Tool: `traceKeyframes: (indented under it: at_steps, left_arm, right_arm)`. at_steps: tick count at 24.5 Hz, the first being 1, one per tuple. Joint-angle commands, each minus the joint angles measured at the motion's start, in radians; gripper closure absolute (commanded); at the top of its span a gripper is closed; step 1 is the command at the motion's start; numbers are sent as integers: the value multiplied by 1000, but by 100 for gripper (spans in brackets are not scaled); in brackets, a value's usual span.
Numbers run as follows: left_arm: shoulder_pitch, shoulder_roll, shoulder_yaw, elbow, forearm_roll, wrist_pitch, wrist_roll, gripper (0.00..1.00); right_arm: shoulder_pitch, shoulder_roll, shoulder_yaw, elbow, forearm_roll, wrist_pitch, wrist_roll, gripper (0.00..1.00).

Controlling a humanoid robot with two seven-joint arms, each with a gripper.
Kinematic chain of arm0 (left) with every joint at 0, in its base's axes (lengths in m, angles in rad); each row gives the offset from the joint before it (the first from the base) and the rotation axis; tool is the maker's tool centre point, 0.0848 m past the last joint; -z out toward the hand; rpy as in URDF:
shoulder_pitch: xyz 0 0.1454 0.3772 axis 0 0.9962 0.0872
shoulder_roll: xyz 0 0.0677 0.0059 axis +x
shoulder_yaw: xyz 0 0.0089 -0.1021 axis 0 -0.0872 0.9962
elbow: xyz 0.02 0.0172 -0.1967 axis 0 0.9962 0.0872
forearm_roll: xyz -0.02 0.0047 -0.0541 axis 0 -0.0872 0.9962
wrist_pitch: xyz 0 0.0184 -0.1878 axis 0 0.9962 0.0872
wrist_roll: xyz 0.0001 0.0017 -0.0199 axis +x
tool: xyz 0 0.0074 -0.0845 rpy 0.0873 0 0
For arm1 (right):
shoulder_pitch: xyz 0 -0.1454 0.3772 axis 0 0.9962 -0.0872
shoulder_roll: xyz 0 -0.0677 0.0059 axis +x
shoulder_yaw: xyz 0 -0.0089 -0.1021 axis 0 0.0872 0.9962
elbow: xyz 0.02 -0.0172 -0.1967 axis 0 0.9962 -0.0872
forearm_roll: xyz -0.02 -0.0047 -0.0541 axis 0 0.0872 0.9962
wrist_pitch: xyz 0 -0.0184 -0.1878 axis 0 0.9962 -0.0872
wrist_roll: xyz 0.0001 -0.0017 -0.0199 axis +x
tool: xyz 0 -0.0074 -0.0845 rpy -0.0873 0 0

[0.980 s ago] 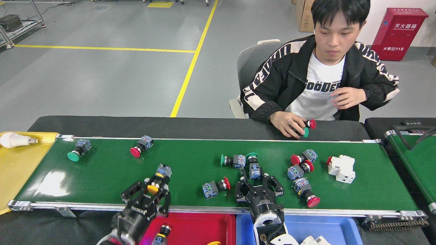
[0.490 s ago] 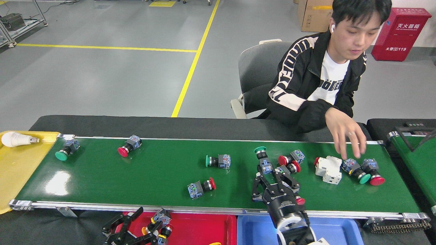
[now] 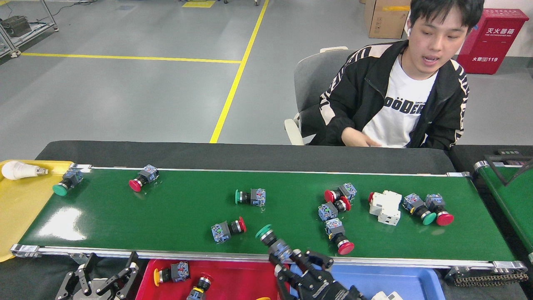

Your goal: Pick switch part from conveyor to tray

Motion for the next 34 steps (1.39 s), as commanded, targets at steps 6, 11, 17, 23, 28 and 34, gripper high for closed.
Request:
traceKeyframes:
  at_steps: [6,11,17,23,28,34]
  left_arm:
    - [-7,20,-31,-13,-7,-1,4,0]
    - [-18,54,-169,-9,-49,10,13,0]
    - [-102,43,-261,62,-136,31,15,0]
    - [-205,51,-293,181,-148,41,15,0]
    - [-363,59,-295,387,-188,68,15,3]
    - [-391,105,-295,447,-178,59,77,71]
  right_arm:
    - [-28,5,-14,-6,0,38,15,4]
    - [-47,9,-218,-23,0,233,13,4]
    - [41,-46,-483,-43,-2,290,-17,4]
    - [239,-86,-520,-89,-3,248,-177,3]
    - [177,-54,-486,-86,12,235,-133,4]
    - [-19,117,-310,64,189,376,-34,4]
